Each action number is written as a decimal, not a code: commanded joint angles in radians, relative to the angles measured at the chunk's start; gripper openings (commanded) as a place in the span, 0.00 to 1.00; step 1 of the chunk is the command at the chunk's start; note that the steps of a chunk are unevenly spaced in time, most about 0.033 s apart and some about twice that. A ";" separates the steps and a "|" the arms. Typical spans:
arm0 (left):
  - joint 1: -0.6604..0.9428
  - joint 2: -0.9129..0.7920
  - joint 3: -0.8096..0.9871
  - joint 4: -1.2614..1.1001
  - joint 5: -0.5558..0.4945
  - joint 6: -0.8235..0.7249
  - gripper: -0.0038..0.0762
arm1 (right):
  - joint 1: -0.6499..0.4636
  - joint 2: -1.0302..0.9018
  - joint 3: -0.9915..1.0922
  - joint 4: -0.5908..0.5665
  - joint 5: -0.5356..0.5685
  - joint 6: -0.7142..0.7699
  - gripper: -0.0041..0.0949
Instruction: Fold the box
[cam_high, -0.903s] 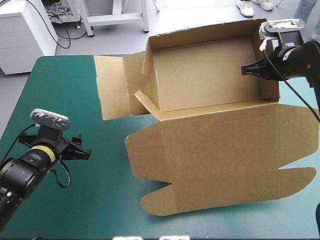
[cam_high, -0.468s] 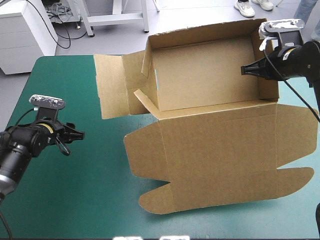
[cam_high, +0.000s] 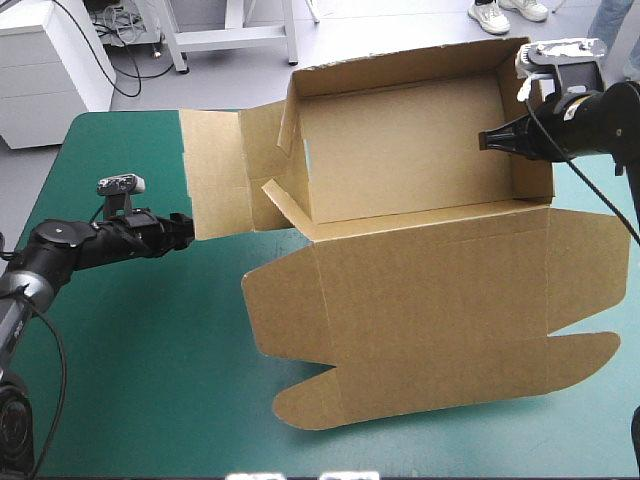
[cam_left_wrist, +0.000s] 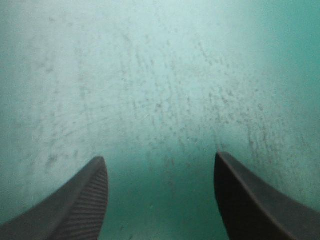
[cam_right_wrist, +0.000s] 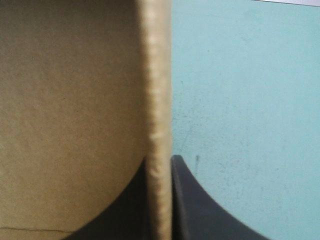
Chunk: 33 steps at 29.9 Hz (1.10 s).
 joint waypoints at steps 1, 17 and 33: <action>-0.011 0.022 -0.049 -0.198 0.041 0.100 0.60 | -0.008 -0.037 -0.028 0.083 0.002 -0.024 0.02; -0.075 0.048 -0.166 -0.369 0.282 0.181 0.60 | -0.002 0.005 -0.028 0.151 0.002 -0.054 0.03; -0.075 0.047 -0.181 -0.440 0.498 0.176 0.51 | 0.065 0.187 -0.028 0.086 0.002 -0.077 0.03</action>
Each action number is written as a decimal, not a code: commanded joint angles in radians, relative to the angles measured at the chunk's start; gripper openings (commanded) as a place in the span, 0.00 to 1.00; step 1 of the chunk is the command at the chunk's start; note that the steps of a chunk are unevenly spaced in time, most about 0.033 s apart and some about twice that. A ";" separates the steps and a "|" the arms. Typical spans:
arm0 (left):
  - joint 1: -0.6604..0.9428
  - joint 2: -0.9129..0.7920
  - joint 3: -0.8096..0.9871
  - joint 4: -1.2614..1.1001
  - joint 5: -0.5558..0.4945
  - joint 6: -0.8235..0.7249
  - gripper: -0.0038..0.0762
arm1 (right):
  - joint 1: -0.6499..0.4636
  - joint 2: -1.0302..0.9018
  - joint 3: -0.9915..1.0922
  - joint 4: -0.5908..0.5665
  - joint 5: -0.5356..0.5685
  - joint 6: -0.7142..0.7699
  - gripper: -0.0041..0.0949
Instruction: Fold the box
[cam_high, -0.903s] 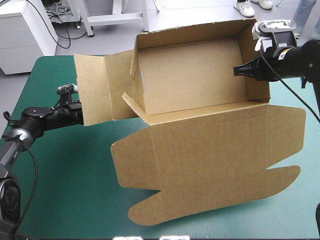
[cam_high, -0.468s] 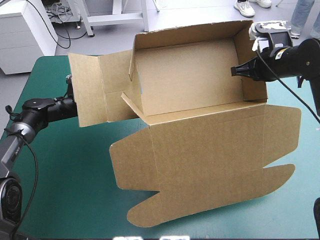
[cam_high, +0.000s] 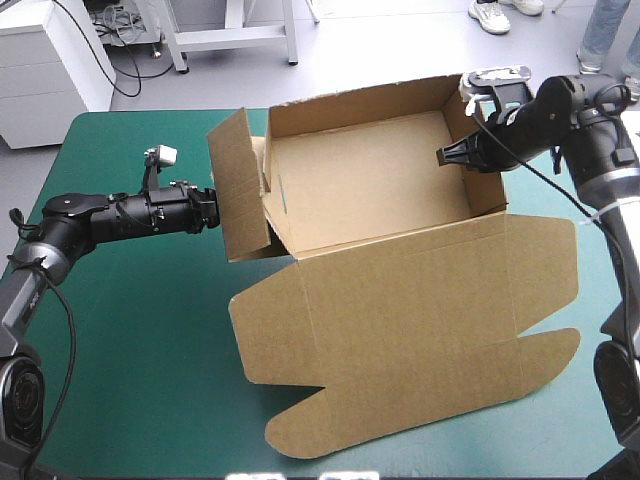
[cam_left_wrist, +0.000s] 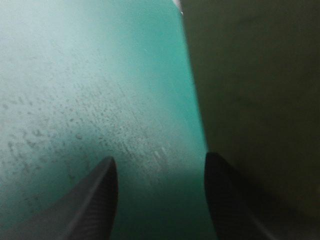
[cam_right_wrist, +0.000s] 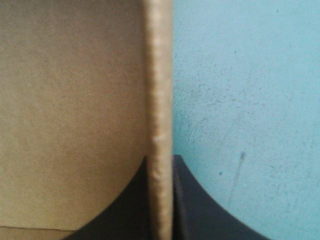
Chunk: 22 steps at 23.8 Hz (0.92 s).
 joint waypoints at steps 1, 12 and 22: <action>-0.008 -0.043 -0.032 -0.116 0.073 0.004 0.51 | 0.029 -0.010 -0.028 -0.003 0.003 -0.002 0.03; -0.009 -0.045 -0.039 -0.220 0.151 0.007 0.51 | 0.092 0.087 -0.028 -0.036 -0.001 0.015 0.03; -0.127 -0.085 -0.089 0.200 -0.095 -0.270 0.51 | 0.221 0.087 -0.058 -0.169 -0.076 0.134 0.03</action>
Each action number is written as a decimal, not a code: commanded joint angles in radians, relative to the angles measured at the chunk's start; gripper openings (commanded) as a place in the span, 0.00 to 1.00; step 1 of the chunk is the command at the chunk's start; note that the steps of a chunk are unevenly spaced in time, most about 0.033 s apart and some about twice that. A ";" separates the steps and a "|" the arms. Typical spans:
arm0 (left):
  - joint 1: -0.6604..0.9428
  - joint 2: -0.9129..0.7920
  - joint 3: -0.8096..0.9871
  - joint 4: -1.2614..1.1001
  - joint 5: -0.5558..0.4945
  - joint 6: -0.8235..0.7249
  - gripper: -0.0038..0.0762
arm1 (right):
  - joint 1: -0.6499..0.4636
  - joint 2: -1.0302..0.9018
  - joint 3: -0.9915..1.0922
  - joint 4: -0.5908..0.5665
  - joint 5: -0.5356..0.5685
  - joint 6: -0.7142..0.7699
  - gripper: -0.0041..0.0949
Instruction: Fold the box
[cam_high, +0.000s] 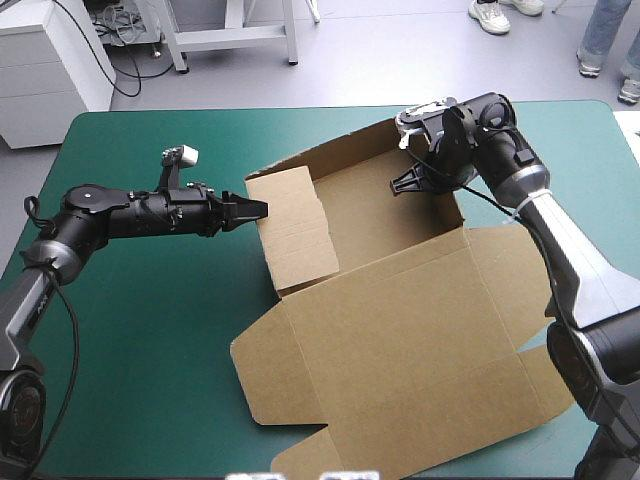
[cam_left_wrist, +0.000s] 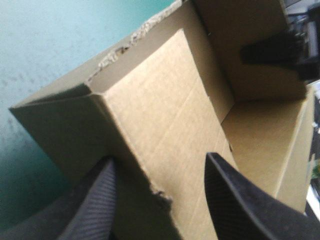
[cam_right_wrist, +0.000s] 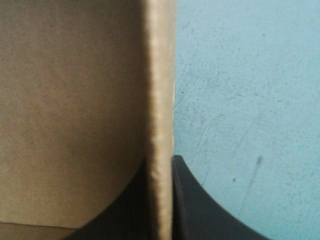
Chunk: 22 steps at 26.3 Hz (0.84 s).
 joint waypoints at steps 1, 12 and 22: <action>-0.026 -0.066 -0.062 0.097 -0.003 -0.128 0.51 | 0.014 -0.056 -0.066 0.055 -0.057 0.016 0.03; -0.057 -0.101 -0.073 0.251 -0.108 -0.366 0.51 | 0.038 -0.056 -0.170 0.115 -0.057 0.062 0.03; -0.269 -0.103 -0.080 0.700 -0.375 -0.657 0.11 | 0.135 -0.036 -0.168 0.060 0.002 0.126 0.03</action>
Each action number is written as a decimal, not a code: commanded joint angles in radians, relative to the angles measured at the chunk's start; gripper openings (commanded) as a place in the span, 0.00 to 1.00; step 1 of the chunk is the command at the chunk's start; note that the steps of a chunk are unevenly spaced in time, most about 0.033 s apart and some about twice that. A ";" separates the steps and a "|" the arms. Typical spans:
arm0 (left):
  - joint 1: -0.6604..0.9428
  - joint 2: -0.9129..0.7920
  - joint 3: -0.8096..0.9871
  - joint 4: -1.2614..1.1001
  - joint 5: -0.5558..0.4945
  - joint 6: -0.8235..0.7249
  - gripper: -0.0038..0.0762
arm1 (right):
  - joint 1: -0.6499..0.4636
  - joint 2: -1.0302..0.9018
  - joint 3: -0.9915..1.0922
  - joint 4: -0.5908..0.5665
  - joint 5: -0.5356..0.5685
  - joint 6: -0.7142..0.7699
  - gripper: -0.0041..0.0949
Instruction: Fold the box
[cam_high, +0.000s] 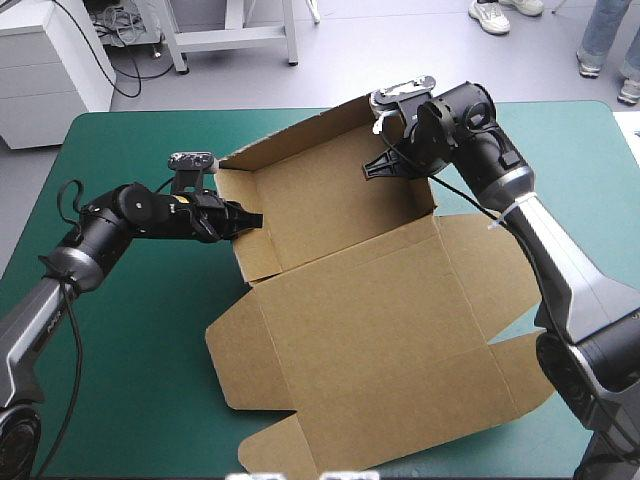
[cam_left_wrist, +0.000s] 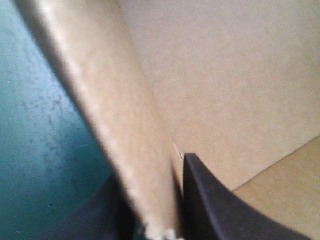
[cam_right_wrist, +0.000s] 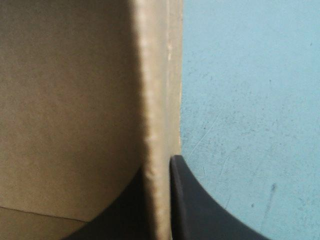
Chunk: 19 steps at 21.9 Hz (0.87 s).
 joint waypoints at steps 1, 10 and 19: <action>-0.066 -0.037 -0.035 0.087 -0.082 -0.097 0.04 | 0.021 -0.030 -0.032 0.110 0.006 0.021 0.03; -0.100 -0.008 -0.116 0.411 0.000 -0.402 0.04 | 0.021 0.093 -0.031 0.094 0.006 0.021 0.03; -0.100 0.384 -0.534 0.472 0.391 -0.430 0.04 | 0.011 0.201 -0.031 0.070 0.006 -0.001 0.03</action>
